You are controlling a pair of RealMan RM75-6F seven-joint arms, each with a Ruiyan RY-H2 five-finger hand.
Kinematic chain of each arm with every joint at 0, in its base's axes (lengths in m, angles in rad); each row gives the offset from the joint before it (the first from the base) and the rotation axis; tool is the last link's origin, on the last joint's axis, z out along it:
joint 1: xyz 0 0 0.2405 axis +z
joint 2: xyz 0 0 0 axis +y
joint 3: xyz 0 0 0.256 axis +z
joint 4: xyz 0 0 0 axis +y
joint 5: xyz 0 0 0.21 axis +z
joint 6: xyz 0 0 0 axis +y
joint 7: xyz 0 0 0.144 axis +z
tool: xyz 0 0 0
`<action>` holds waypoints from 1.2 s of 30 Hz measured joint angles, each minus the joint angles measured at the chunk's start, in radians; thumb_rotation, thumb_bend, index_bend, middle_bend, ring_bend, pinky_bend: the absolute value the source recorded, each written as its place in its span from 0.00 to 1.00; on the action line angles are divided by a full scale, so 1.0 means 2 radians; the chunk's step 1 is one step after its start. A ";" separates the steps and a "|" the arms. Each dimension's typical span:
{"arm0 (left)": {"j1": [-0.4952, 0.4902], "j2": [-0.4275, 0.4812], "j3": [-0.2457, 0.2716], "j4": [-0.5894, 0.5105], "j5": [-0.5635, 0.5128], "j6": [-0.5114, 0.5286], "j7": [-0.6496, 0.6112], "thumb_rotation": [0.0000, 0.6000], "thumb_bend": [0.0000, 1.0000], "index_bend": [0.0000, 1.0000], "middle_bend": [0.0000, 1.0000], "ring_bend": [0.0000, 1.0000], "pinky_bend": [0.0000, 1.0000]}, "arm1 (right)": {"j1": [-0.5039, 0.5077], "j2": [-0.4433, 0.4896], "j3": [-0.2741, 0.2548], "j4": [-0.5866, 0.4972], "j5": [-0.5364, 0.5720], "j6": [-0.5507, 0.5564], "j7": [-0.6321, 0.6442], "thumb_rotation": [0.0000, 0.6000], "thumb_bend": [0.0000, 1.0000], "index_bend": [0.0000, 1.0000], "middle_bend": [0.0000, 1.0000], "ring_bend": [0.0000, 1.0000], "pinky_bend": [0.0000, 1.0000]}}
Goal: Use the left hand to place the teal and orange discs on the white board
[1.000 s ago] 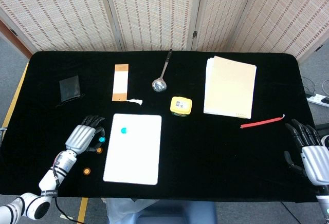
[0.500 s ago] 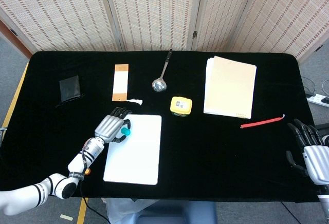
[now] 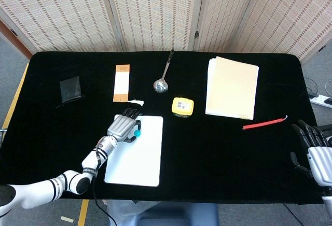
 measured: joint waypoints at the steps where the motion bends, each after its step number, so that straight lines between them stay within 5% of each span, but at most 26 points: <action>1: -0.001 -0.001 0.001 0.001 -0.003 0.000 0.002 1.00 0.40 0.48 0.14 0.00 0.00 | 0.000 0.000 0.000 0.000 0.000 0.000 0.000 1.00 0.53 0.00 0.00 0.00 0.00; 14: -0.003 -0.007 0.007 0.004 -0.011 0.016 -0.007 1.00 0.40 0.29 0.12 0.00 0.00 | -0.004 -0.001 0.000 0.004 -0.002 0.007 0.004 1.00 0.53 0.00 0.00 0.00 0.00; 21: 0.025 0.035 0.025 -0.040 0.031 0.056 -0.027 1.00 0.40 0.41 0.12 0.00 0.00 | -0.005 0.001 0.000 0.001 -0.005 0.009 0.003 1.00 0.53 0.00 0.00 0.00 0.00; 29: 0.083 0.096 0.078 -0.083 0.100 0.117 -0.062 1.00 0.40 0.43 0.12 0.00 0.00 | -0.001 -0.002 0.000 0.002 -0.011 0.007 0.003 1.00 0.53 0.00 0.00 0.00 0.00; 36: 0.121 0.106 0.109 -0.076 0.130 0.149 -0.079 1.00 0.40 0.43 0.12 0.00 0.00 | 0.004 -0.002 0.000 -0.003 -0.015 0.003 -0.003 1.00 0.53 0.00 0.00 0.00 0.00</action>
